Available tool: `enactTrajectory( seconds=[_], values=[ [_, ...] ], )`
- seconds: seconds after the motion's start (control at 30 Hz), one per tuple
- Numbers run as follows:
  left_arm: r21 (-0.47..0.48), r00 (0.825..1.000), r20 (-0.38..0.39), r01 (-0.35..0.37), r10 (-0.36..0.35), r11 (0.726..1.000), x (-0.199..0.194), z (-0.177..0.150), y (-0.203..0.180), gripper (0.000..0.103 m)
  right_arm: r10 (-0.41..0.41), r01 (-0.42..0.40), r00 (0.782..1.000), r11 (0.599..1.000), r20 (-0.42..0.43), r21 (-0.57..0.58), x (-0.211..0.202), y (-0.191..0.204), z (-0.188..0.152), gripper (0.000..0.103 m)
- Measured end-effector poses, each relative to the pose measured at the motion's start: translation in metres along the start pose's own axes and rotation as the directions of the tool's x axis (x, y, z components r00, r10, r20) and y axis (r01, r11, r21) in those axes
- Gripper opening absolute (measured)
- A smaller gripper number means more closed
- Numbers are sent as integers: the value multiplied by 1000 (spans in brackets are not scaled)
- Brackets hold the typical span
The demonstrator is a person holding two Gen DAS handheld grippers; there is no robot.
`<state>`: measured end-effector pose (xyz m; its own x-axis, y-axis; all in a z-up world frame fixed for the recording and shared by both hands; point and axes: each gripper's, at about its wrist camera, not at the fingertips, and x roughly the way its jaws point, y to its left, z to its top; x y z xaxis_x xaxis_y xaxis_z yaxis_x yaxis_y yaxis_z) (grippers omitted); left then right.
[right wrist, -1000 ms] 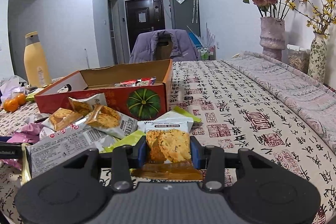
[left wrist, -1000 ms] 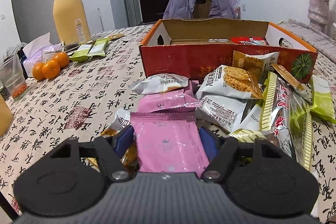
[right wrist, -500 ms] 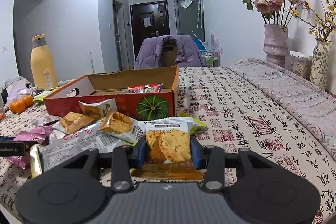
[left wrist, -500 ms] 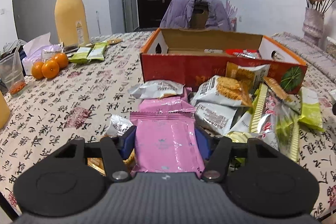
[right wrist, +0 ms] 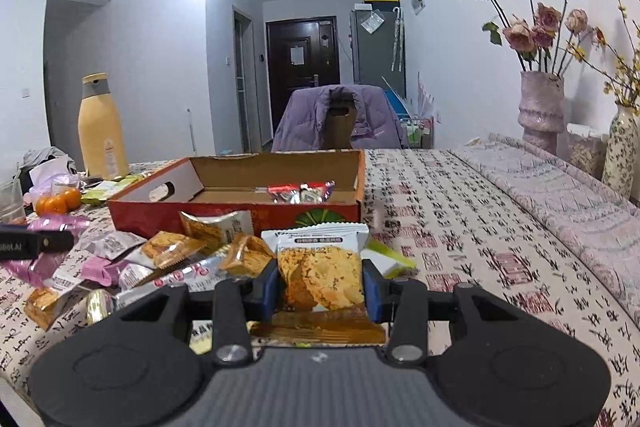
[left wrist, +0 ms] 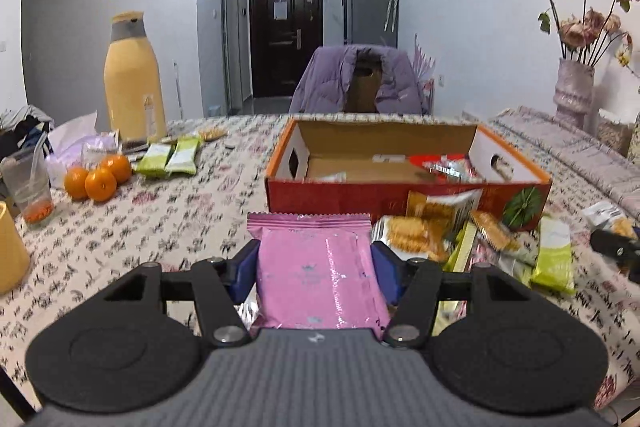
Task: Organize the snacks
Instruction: 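Carry the cookie packet and pink packet over the box and release both inside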
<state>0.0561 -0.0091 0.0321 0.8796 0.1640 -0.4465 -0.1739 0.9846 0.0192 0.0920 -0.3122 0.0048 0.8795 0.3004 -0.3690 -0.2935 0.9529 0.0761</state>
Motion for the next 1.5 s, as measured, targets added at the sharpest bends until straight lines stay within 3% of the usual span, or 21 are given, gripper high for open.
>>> enactTrajectory(
  seconds=[0.6,1.0,1.37,1.5],
  values=[
    [-14,989,137,56,-53,998,36,80,-22,60,44,-41,995,999,90,-34,62,18,71,41],
    [-82,992,121,41,-31,996,105,117,-21,60,58,-56,995,998,79,-37,134,27,116,41],
    [-132,993,115,4,12,991,165,123,-17,60,46,-44,997,998,54,-34,188,29,107,41],
    [-126,997,72,10,-1,992,183,116,-17,60,63,-63,998,998,3,-25,199,27,100,41]
  ],
)
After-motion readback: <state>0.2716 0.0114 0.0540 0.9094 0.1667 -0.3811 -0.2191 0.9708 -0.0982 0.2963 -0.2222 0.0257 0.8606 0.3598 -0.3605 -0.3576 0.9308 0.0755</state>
